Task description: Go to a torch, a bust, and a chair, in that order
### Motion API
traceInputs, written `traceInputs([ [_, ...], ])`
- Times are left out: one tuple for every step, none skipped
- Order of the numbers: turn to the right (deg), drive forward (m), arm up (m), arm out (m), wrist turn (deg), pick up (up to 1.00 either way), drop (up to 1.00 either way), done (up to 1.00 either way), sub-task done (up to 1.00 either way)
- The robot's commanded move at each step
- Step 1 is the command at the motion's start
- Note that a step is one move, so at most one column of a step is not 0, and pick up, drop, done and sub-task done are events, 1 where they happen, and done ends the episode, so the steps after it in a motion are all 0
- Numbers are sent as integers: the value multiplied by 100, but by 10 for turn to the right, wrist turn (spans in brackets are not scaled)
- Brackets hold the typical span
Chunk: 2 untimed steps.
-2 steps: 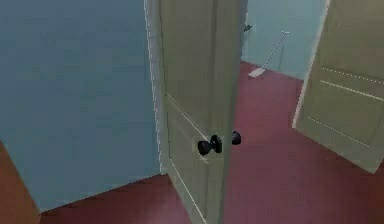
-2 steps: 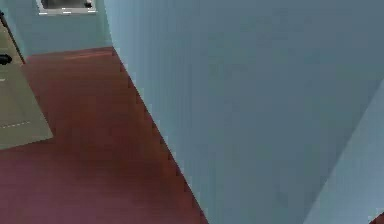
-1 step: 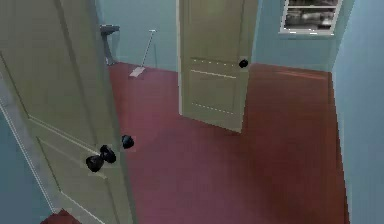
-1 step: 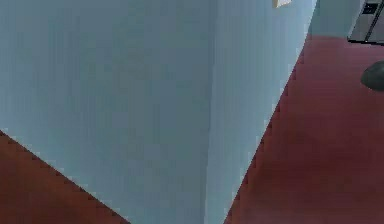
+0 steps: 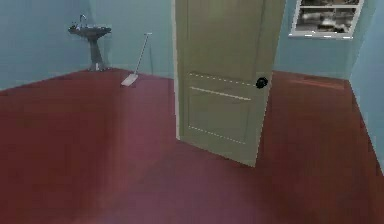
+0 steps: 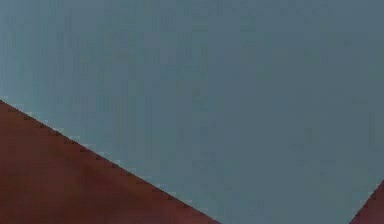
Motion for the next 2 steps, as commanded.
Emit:
traceInputs([
  [270,0,0,0,0,0,0,0,0],
  [0,45,0,0,0,0,0,0,0],
])
